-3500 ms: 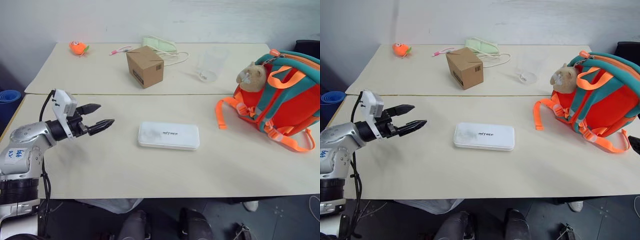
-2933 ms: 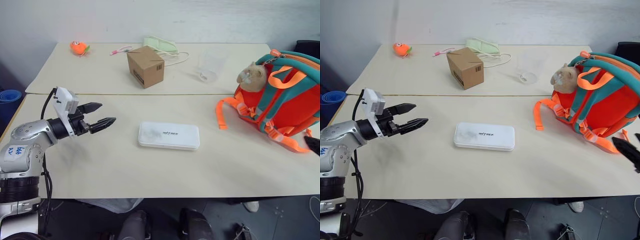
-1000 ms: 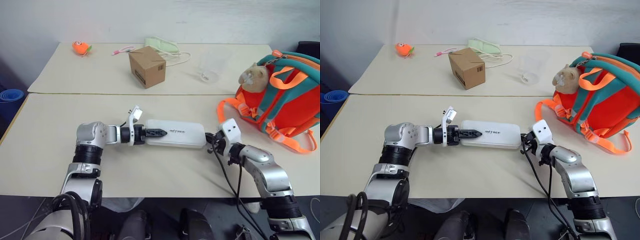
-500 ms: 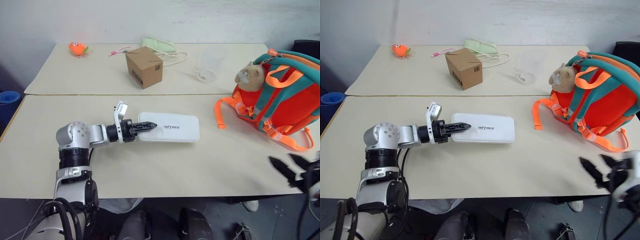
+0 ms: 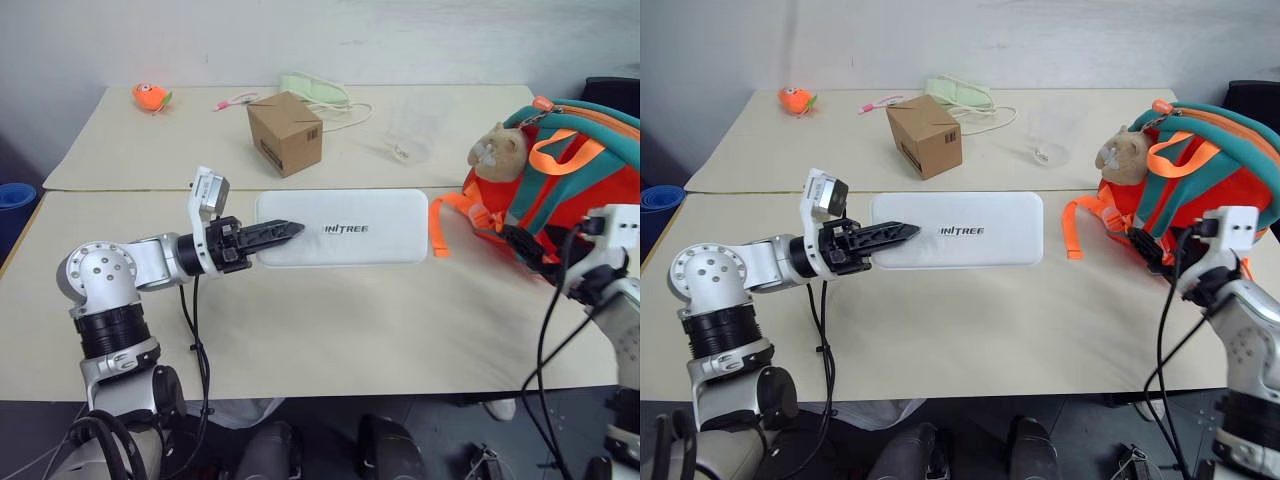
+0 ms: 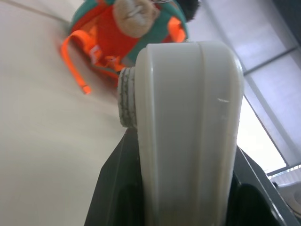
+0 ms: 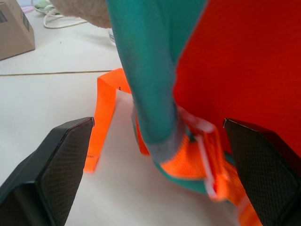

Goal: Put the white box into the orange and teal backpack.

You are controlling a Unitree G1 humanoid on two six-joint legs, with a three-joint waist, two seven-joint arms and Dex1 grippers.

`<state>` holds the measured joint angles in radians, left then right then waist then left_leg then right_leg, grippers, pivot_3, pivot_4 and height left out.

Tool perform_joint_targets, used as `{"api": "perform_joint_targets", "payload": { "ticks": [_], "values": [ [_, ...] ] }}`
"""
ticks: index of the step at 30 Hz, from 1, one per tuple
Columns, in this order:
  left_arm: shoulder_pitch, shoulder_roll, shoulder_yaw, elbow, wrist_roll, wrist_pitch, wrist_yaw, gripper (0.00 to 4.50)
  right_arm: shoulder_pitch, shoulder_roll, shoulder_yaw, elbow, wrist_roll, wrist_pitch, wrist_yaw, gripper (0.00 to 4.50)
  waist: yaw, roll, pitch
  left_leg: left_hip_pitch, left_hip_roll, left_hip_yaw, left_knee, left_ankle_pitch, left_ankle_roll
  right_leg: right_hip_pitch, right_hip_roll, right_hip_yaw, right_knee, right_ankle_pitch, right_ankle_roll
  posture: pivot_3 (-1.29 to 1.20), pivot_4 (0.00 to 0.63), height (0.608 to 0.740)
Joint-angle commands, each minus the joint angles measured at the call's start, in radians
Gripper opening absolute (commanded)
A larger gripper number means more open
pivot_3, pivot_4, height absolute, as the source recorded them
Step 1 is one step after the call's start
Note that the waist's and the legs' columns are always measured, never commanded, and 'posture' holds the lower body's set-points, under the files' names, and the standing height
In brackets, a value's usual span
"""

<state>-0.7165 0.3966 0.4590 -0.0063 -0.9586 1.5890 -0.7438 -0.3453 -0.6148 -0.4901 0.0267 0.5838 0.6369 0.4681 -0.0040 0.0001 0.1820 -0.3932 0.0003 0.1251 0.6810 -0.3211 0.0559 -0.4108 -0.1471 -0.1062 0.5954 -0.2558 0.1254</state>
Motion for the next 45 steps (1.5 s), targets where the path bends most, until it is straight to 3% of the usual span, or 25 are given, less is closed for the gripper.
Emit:
{"api": "perform_joint_targets", "payload": {
  "ticks": [1, 4, 11, 15, 20, 23, 27, 32, 38, 45],
  "values": [
    [0.027, 0.009, 0.000, -0.054, -0.052, -0.024, -0.008, 1.28, -0.062, -0.004, 0.036, 0.049, 0.004, -0.059, 0.073, 4.50, 0.003, 0.000, 0.000, 0.000, 0.000, 0.000, 0.000, 0.000, 0.000, 0.000, 0.000, 0.000, 0.000, 0.000, 0.000, 0.00, 0.150, 0.740],
    [0.027, 0.013, 0.006, -0.052, -0.052, -0.050, 0.011, 1.28, -0.097, -0.023, 0.062, 0.103, -0.017, -0.090, 0.119, 3.63, 0.003, 0.000, 0.000, -0.001, 0.000, -0.001, 0.000, 0.001, 0.000, 0.000, 0.000, 0.000, 0.000, 0.000, 0.000, 0.00, 0.150, 0.740],
    [-0.003, 0.035, 0.029, 0.018, -0.021, -0.162, 0.076, 1.28, -0.126, -0.042, 0.093, 0.148, -0.037, -0.141, 0.195, 1.11, 0.000, 0.000, 0.000, -0.001, 0.000, -0.001, 0.000, 0.000, 0.000, 0.000, 0.001, -0.001, 0.000, 0.000, 0.000, 0.00, 0.150, 0.740],
    [-0.012, 0.082, -0.068, 0.018, 0.072, -0.297, 0.079, 1.28, -0.120, -0.066, 0.115, 0.116, -0.016, -0.109, 0.264, 0.01, -0.001, 0.000, 0.000, -0.001, 0.000, 0.000, 0.000, 0.000, 0.000, 0.000, 0.001, -0.001, 0.000, 0.000, 0.000, 0.00, 0.150, 0.740],
    [-0.063, 0.097, -0.100, 0.043, 0.100, -0.472, 0.007, 1.28, -0.016, -0.172, 0.132, -0.140, 0.183, 0.070, 0.499, 0.01, 0.005, 0.000, 0.000, -0.002, 0.001, -0.001, 0.000, 0.000, -0.001, -0.001, 0.001, -0.001, -0.001, 0.000, 0.000, 0.00, 0.150, 0.740],
    [-0.121, 0.080, -0.107, 0.078, 0.092, -0.541, -0.029, 1.28, 0.148, -0.323, 0.082, -0.375, 0.391, 0.245, 0.683, 0.01, 0.017, 0.000, 0.000, -0.005, 0.001, -0.003, 0.000, 0.000, 0.000, -0.002, 0.001, -0.003, -0.003, 0.000, 0.000, 0.00, 0.150, 0.740],
    [-0.180, 0.047, -0.119, 0.098, 0.074, -0.591, -0.057, 1.28, 0.295, -0.412, -0.032, -0.520, 0.540, 0.336, 0.731, 0.01, 0.026, -0.002, 0.002, -0.006, 0.002, -0.003, 0.001, -0.001, 0.000, -0.001, 0.002, -0.005, -0.004, 0.000, 0.000, 0.00, 0.150, 0.740],
    [-0.171, 0.016, -0.216, 0.065, 0.102, -0.654, -0.127, 1.28, 0.362, -0.425, -0.108, -0.535, 0.573, 0.356, 0.693, 0.01, 0.030, -0.004, 0.002, -0.004, -0.001, -0.002, 0.002, -0.001, 0.001, 0.001, -0.002, -0.003, -0.004, 0.002, 0.003, 0.00, 0.150, 0.740],
    [-0.148, 0.057, -0.297, 0.062, 0.127, -0.700, -0.236, 1.28, 0.420, -0.430, -0.123, -0.491, 0.495, 0.321, 0.693, 0.01, 0.030, -0.004, 0.002, -0.005, -0.001, -0.003, 0.002, -0.001, 0.002, 0.000, -0.002, -0.003, -0.005, 0.002, 0.003, 0.00, 0.150, 0.740],
    [-0.209, 0.092, -0.479, 0.142, 0.329, -0.930, -0.398, 1.28, 0.431, -0.454, -0.136, -0.469, 0.478, 0.306, 0.748, 0.01, 0.038, -0.004, 0.002, -0.005, -0.002, -0.003, 0.002, 0.000, 0.003, 0.000, -0.002, -0.003, -0.005, 0.003, 0.003, 0.00, 0.150, 0.740]
  ]
}}
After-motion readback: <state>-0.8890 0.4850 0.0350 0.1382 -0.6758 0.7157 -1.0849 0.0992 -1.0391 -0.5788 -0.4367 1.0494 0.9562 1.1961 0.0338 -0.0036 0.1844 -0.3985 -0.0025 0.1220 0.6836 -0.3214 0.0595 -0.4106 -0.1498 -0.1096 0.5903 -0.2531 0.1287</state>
